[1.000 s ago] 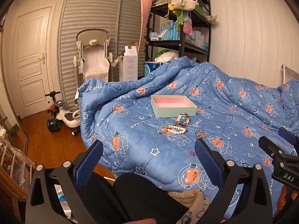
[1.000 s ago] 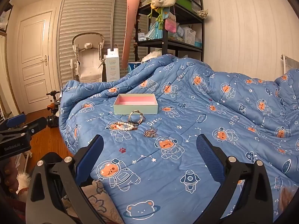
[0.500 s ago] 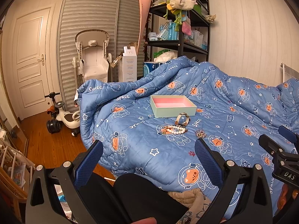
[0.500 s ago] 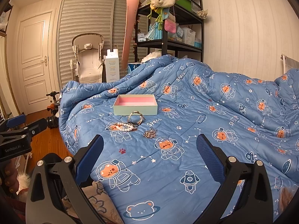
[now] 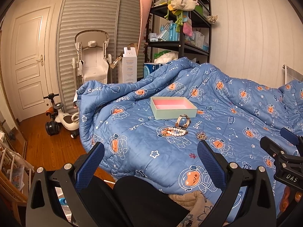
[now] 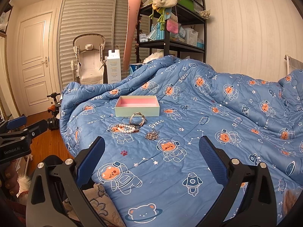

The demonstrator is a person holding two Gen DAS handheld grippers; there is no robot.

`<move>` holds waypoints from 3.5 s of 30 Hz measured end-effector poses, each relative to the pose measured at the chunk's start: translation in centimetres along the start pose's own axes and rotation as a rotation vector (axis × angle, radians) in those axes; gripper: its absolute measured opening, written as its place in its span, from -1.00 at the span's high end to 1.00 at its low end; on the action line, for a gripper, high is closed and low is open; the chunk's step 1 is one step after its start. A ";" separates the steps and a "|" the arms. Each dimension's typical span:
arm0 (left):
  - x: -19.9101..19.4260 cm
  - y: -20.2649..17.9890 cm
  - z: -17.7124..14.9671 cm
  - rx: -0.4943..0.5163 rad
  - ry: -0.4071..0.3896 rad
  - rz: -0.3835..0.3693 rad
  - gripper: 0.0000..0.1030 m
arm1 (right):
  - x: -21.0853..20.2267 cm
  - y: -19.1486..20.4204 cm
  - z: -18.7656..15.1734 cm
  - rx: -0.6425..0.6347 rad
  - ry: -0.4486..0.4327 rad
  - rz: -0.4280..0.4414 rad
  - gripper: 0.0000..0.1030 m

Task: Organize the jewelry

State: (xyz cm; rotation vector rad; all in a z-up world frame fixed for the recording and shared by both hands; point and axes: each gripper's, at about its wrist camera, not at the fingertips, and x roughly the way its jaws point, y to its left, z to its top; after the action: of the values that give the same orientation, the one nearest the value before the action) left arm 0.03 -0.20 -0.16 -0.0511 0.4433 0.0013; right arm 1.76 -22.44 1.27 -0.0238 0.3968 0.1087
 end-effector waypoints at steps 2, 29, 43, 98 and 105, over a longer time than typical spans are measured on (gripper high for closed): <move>-0.1 0.1 0.1 -0.001 0.001 0.001 -0.87 | 0.0 0.0 0.0 0.000 0.000 0.000 -0.91; -0.2 0.0 0.3 -0.001 0.000 0.003 -0.87 | -0.1 0.0 0.1 0.001 0.002 0.000 -0.91; -0.2 -0.1 0.4 0.001 -0.002 -0.006 -0.87 | -0.2 0.0 -0.1 0.000 0.004 0.001 -0.91; 23.0 -0.7 -1.5 0.054 0.457 -0.226 -0.76 | 27.8 -2.3 -1.3 -0.103 0.521 0.304 0.05; 24.3 -4.5 -0.6 0.105 0.445 -0.368 -0.35 | 28.5 -4.4 -0.8 -0.153 0.517 0.235 0.05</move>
State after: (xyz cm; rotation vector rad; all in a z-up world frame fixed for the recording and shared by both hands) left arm 21.75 -4.96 -10.89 -0.0285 0.8727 -0.4017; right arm 28.10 -24.02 -10.47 -0.1585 0.9070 0.3684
